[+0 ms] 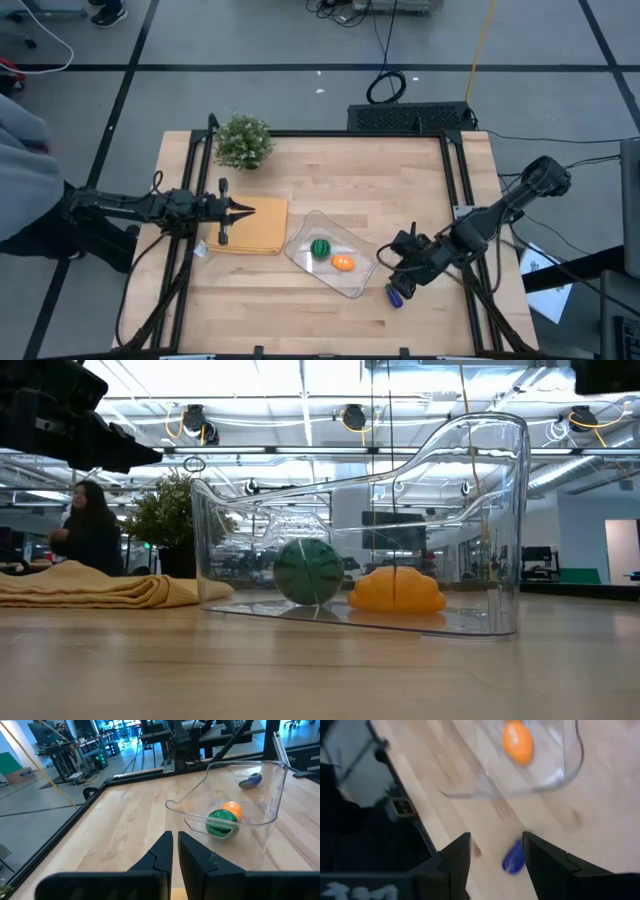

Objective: Pick and placing Produce into tupperware
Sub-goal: Put the purple eggplant into the transparent bin

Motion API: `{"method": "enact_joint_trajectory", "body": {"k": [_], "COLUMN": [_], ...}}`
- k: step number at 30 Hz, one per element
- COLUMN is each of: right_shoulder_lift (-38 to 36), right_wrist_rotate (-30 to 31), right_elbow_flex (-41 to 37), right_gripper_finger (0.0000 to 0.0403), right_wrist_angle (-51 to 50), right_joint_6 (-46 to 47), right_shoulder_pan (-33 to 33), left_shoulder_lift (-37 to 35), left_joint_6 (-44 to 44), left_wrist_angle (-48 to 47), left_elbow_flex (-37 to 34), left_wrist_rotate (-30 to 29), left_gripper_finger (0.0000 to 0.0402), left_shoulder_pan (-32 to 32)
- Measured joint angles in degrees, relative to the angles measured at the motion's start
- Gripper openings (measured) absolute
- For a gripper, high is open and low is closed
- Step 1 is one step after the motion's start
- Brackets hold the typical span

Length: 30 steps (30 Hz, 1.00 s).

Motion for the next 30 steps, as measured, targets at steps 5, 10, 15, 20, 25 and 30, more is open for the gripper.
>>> {"method": "enact_joint_trajectory", "body": {"k": [5,10,15,20,25,30], "right_shoulder_lift": [3.7,8.0,11.0,12.9,13.8,14.2], "right_wrist_rotate": [-6.3,-10.2,-13.4,-14.7,-15.4,-15.4], "right_elbow_flex": [0.0,0.0,0.0,0.0,-0.1,-0.1], "right_gripper_finger": [0.0171,0.0187,0.0228,0.0267,0.0288,0.0290], "right_wrist_angle": [-5.3,-7.4,-7.3,-6.5,-6.2,-4.2], "right_joint_6": [3.0,2.6,1.5,1.9,2.8,3.7], "right_shoulder_pan": [-0.2,-0.7,-1.3,-2.5,-3.4,-3.4], "left_shoulder_lift": [0.0,0.0,0.0,0.0,0.0,0.0], "left_joint_6": [0.0,0.0,0.0,0.0,0.0,0.0], "left_wrist_angle": [-0.2,-0.2,-0.5,-0.7,-1.9,-3.0], "left_elbow_flex": [0.0,0.0,0.0,0.0,0.0,0.0], "left_wrist_rotate": [0.0,0.0,0.0,0.0,-0.1,-0.1], "left_gripper_finger": [0.0033,0.0033,0.0033,0.0033,0.0033,0.0033], "left_shoulder_pan": [0.0,0.0,0.0,0.0,0.0,0.0]}}
